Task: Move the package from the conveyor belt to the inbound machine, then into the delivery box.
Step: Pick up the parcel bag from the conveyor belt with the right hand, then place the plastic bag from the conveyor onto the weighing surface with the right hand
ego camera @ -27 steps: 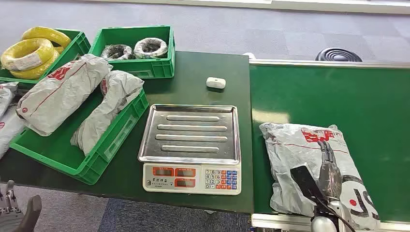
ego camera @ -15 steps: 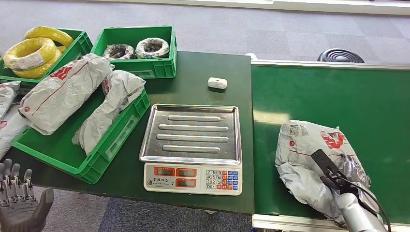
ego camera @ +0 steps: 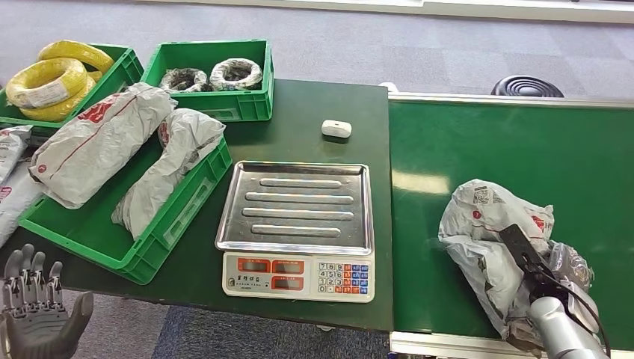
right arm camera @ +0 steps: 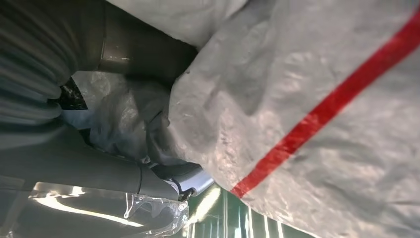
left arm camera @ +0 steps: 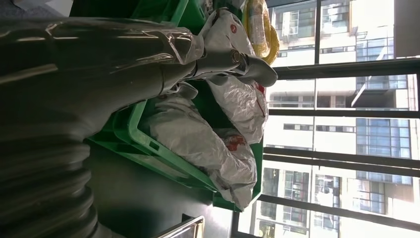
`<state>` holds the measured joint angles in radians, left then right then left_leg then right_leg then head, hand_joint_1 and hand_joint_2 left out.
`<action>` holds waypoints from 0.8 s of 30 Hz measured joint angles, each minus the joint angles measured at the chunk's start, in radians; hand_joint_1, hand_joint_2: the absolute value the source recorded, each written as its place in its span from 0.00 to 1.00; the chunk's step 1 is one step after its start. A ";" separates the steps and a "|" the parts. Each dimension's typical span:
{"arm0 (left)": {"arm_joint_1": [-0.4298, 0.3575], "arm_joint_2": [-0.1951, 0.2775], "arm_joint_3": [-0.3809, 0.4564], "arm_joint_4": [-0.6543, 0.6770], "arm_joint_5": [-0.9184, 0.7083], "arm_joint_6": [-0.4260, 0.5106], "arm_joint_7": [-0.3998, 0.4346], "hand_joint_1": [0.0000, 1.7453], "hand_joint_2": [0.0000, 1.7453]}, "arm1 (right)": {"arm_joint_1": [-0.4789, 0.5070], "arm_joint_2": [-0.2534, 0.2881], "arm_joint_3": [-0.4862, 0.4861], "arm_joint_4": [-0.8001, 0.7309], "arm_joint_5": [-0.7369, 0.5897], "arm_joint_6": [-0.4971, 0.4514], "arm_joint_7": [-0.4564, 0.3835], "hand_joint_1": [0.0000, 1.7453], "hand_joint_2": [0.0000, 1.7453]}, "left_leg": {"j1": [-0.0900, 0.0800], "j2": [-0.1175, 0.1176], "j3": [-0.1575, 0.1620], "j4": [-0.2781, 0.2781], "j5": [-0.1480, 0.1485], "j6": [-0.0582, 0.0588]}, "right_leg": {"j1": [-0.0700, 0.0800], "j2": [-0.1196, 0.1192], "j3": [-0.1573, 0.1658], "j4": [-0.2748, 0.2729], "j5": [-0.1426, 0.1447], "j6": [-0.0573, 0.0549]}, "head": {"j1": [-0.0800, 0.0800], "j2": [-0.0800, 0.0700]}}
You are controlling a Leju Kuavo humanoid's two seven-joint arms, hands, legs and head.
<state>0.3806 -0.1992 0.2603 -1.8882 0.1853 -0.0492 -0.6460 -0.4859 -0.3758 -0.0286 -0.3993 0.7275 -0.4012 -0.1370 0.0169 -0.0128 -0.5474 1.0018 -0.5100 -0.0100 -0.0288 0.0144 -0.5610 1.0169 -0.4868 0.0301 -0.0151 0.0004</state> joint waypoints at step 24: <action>-0.132 0.059 -0.047 0.094 -0.031 -0.083 -0.045 0.00 1.00 | -0.222 0.355 0.431 -0.633 -0.122 0.323 -0.275 1.00 1.00 | 0.004 0.002 -0.001 -0.001 0.006 -0.006 | 0.004 0.003 -0.004 0.004 0.003 -0.005 | 0.000 0.000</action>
<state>0.2489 -0.1406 0.2134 -1.7939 0.1547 -0.1327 -0.6907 -0.7077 -0.0204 0.4029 -1.0323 0.6055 -0.0785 -0.4123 0.0210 -0.0112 -0.5479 1.0012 -0.5040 -0.0161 -0.0248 0.0169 -0.5646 1.0210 -0.4841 0.0256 -0.0148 0.0004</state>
